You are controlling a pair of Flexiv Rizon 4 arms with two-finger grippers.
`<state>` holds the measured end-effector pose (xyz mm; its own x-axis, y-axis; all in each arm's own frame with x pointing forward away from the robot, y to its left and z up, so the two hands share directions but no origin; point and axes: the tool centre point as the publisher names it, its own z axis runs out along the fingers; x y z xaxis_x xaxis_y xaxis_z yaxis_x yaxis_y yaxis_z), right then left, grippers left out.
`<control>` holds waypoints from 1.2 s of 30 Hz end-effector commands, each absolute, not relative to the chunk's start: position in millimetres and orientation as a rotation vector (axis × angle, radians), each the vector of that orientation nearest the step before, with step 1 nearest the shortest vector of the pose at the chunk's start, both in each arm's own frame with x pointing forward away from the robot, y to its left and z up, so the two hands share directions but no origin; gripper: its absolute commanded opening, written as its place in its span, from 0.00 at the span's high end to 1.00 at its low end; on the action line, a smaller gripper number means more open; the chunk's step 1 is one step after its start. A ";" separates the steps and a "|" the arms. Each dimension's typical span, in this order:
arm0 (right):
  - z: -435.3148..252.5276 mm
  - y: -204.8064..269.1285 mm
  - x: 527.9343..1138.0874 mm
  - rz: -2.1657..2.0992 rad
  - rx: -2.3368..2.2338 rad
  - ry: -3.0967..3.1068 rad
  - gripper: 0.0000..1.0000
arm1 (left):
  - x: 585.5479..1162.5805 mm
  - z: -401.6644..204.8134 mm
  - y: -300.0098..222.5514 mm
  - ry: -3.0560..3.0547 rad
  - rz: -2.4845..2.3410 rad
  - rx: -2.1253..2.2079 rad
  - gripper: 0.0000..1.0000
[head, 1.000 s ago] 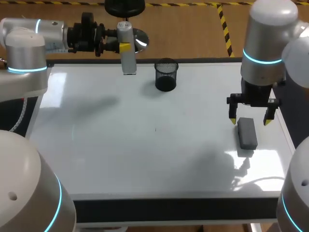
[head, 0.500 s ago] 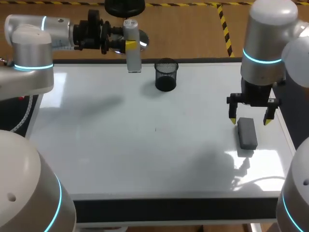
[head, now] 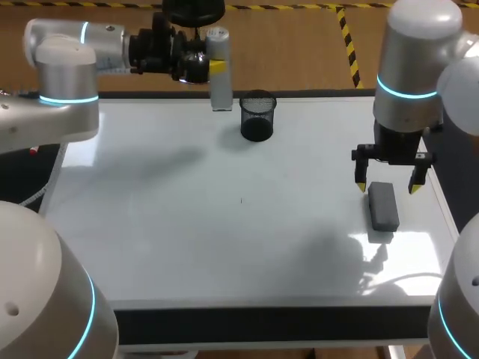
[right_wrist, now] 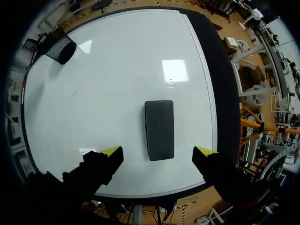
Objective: Pick up the inspection probe, press it on each red-marked spot on the whiteboard one by one, put down the probe, pick up the eraser, and wipe off all the red marks.
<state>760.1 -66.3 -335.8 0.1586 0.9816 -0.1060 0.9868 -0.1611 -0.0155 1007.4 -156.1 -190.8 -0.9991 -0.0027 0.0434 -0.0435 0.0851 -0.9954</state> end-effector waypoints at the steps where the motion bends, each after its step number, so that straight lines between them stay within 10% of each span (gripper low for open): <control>1: -334.4 -67.6 759.1 -0.137 2.345 1.998 0.00 | 1015.3 -190.6 -168.7 -2.281 2.089 0.034 1.00; 36: -334.4 -67.6 759.1 -0.137 2.345 1.998 0.00 | 1058.7 -192.8 -236.9 -2.288 2.007 -0.019 1.00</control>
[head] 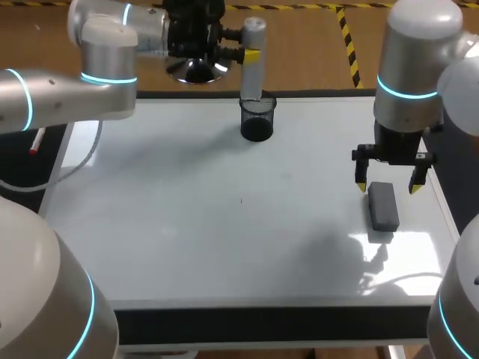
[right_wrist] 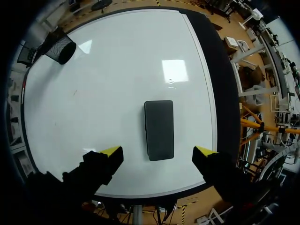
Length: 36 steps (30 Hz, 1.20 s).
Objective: Pick up the inspection probe, press it on each red-marked spot on the whiteboard one by one, put down the probe, pick up the eraser, and wipe off all the red marks.
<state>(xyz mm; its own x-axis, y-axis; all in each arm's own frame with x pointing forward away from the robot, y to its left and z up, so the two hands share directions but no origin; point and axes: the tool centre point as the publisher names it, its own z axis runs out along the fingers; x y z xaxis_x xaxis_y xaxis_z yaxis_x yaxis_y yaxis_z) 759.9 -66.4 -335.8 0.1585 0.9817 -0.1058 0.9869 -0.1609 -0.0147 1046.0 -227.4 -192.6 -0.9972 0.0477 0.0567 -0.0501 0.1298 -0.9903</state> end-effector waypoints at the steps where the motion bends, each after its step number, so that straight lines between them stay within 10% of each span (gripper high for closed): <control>1: -334.4 -67.6 759.1 -0.137 2.345 1.998 0.00 | 1060.7 -192.4 -239.4 -2.286 2.007 -0.018 1.00; 36: -334.4 -67.6 759.1 -0.137 2.345 1.998 0.00 | 1064.5 -215.5 -238.4 -2.276 1.952 0.031 1.00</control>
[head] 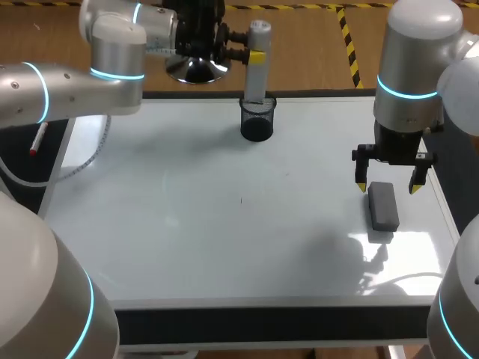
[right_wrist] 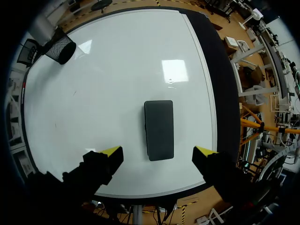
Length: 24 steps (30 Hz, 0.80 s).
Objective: Pick up the inspection probe, press it on each red-marked spot on the whiteboard one by one, put down the probe, pick up the eraser, and wipe off all the red marks.
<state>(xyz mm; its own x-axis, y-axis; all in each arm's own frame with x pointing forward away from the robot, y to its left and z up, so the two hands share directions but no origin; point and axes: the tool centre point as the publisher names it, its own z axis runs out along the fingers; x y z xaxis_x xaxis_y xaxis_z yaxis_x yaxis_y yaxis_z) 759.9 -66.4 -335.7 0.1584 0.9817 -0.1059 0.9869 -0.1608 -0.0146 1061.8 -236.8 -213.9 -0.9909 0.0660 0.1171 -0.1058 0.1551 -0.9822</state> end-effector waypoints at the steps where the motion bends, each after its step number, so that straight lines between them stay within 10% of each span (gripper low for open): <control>1: -334.4 -67.6 759.1 -0.137 2.345 1.998 0.00 | 1064.0 -216.2 -238.4 -2.278 1.947 0.029 1.00; 24: -334.4 -67.6 759.1 -0.137 2.345 1.998 0.00 | 1052.9 -231.7 -241.0 -2.275 1.902 0.011 1.00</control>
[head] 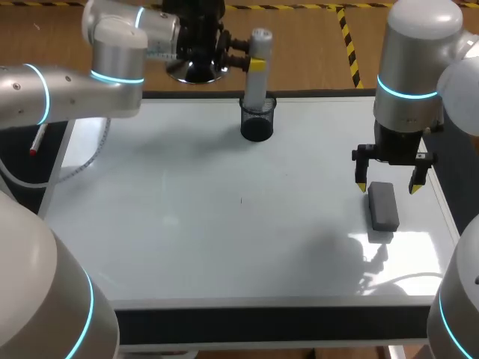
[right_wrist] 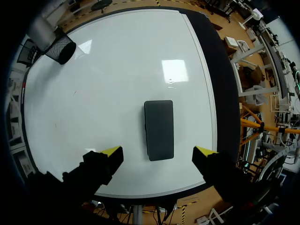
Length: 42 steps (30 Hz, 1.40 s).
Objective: Pick up the inspection probe, press it on each red-marked spot on the whiteboard one by one, put down the probe, pick up the eraser, and wipe off all the red marks.
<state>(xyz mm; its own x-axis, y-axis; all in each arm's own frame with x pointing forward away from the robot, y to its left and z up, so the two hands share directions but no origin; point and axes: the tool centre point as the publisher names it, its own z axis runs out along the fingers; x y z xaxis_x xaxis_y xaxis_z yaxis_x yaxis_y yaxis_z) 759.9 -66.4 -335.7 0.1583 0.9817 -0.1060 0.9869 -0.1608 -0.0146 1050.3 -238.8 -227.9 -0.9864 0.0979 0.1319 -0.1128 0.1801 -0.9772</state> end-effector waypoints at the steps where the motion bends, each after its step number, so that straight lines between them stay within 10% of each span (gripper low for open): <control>1: -334.4 -67.6 759.1 -0.137 2.345 1.998 0.00 | 1052.9 -233.2 -241.4 -2.279 1.899 0.017 1.00; 42: -334.4 -67.6 759.1 -0.137 2.345 1.998 0.00 | 1036.0 -262.9 -230.9 -2.125 2.101 -0.044 1.00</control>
